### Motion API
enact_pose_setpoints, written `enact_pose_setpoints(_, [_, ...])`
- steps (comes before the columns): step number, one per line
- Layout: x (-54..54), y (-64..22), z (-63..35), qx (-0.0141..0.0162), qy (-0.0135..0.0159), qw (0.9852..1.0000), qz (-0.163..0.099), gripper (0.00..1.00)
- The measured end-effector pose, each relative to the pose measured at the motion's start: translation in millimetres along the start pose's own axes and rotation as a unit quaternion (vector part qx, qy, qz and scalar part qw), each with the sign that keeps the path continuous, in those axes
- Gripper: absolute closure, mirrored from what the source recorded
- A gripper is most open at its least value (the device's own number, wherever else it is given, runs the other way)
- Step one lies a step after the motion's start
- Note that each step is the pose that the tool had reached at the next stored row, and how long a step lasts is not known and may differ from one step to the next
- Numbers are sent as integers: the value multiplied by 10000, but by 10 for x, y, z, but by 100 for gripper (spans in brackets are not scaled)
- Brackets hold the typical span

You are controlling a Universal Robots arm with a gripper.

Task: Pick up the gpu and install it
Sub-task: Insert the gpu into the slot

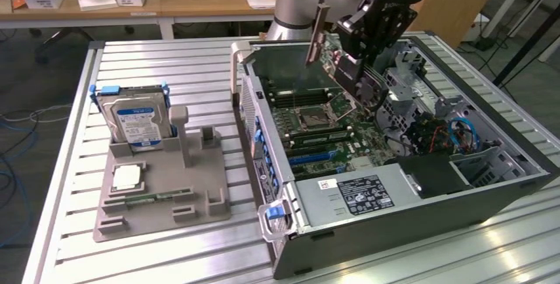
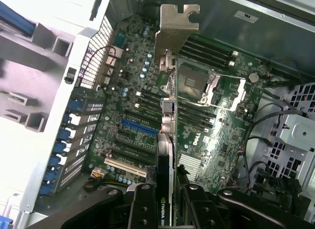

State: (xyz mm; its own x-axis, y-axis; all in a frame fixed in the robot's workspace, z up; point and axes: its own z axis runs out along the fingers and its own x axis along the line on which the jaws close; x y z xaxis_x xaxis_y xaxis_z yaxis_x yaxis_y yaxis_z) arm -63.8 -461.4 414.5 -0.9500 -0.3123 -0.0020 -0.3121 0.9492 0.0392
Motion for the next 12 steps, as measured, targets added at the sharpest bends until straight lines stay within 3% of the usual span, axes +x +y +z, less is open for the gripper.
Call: enact_pose_setpoints(12, [0, 0, 0, -1, 8, 9998, -197, 74])
